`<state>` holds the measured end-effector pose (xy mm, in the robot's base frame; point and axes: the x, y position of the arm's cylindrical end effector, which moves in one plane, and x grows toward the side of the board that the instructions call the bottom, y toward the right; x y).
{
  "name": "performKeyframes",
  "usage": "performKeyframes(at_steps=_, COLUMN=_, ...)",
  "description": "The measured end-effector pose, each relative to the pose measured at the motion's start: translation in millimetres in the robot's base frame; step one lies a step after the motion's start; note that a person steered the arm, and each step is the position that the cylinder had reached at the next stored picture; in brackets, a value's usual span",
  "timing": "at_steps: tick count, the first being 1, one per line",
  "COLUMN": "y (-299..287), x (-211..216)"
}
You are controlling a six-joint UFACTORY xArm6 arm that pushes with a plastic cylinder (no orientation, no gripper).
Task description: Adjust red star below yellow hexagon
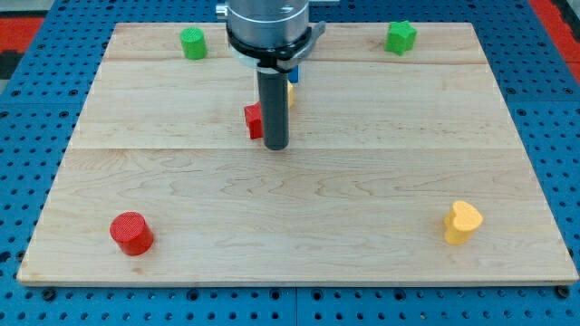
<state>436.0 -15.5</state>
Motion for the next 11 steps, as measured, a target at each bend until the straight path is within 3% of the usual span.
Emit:
performKeyframes(at_steps=1, y=3, x=66)
performKeyframes(at_steps=2, y=-67, x=74)
performKeyframes(at_steps=3, y=-125, x=5)
performKeyframes(at_steps=5, y=-96, x=-52)
performKeyframes(at_steps=7, y=-28, x=-39)
performKeyframes(at_steps=8, y=-49, x=-39)
performKeyframes(at_steps=9, y=-33, x=21)
performKeyframes(at_steps=10, y=26, x=38)
performKeyframes(at_steps=11, y=73, x=9)
